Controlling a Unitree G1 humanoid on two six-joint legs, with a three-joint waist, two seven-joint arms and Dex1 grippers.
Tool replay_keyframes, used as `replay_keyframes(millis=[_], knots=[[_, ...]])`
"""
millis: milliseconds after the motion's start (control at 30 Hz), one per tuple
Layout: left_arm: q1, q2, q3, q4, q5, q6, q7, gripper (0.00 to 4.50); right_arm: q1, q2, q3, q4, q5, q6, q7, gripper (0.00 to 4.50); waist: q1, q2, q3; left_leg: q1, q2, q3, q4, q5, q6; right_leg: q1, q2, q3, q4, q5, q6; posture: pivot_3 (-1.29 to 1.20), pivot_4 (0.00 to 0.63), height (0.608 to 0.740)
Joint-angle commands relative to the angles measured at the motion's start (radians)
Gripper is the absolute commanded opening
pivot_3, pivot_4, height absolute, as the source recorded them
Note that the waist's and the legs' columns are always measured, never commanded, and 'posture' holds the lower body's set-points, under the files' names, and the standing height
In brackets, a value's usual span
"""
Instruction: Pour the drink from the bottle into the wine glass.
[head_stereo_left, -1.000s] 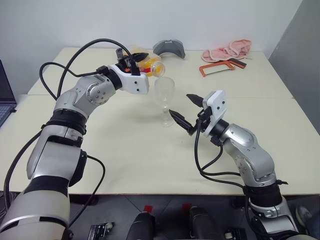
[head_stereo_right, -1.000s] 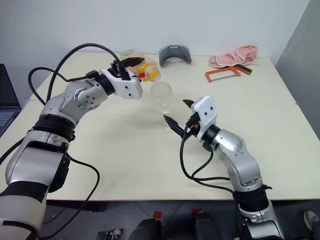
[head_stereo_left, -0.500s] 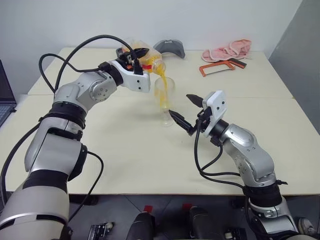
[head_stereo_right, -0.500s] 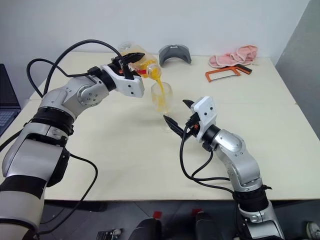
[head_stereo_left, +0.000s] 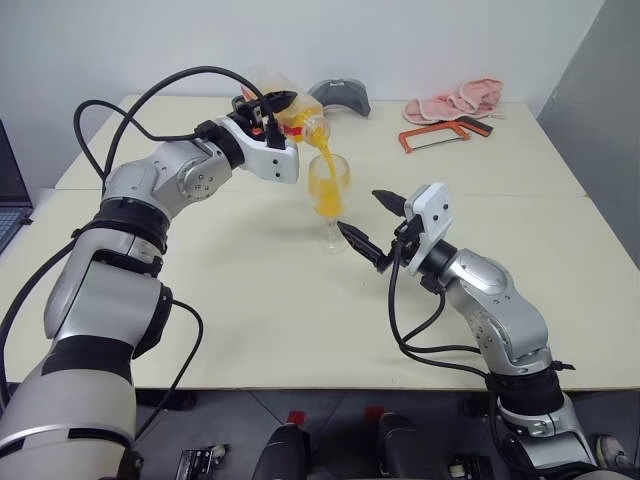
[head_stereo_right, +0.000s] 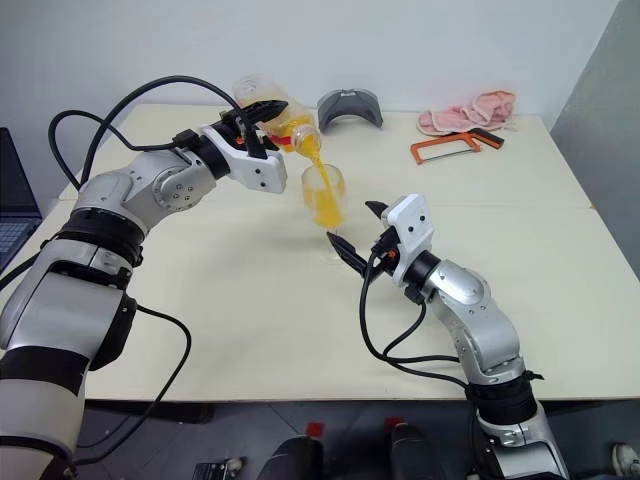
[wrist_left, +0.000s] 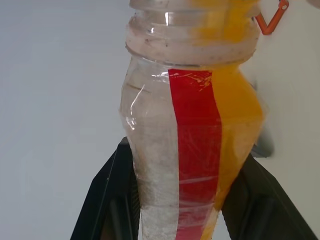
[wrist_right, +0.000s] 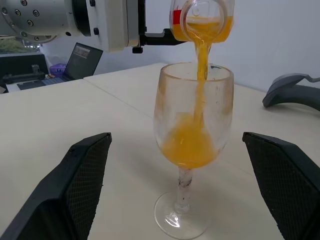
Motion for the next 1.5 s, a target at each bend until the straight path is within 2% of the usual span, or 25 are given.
replay_keyframes(millis=[33, 1100, 1433, 1500], knots=[[-0.045, 0.021, 0.005, -0.015, -0.002, -0.007, 0.022, 1.69, -0.001, 0.003, -0.010, -0.031, 0.005, -0.009, -0.002, 4.50, 0.000, 0.000, 0.000, 0.000, 0.000, 0.000, 0.000, 0.000, 0.000, 0.000, 0.000, 0.000, 0.000, 0.000, 0.000, 0.00, 0.150, 0.740], [-0.045, 0.018, 0.000, -0.008, -0.017, -0.002, 0.025, 1.69, 0.008, 0.001, -0.004, -0.037, 0.005, -0.003, 0.001, 4.50, 0.000, 0.000, 0.000, 0.000, 0.000, 0.000, 0.000, 0.000, 0.000, 0.000, 0.000, 0.000, 0.001, 0.000, 0.000, 0.00, 0.150, 0.740], [-0.005, -0.020, 0.064, -0.015, -0.166, 0.017, -0.110, 1.69, 0.008, 0.002, -0.003, -0.042, 0.008, -0.001, 0.002, 4.50, -0.002, 0.000, 0.000, 0.000, 0.000, 0.000, 0.000, 0.000, -0.001, 0.000, 0.000, 0.000, 0.001, 0.000, 0.000, 0.00, 0.150, 0.740], [0.017, -0.036, 0.095, -0.025, -0.231, 0.033, -0.170, 1.69, 0.005, 0.004, -0.002, -0.042, 0.008, -0.003, 0.002, 4.50, -0.003, 0.000, 0.000, 0.000, 0.000, 0.000, 0.000, 0.000, -0.001, 0.000, 0.000, 0.000, 0.001, 0.000, 0.000, 0.00, 0.150, 0.740]])
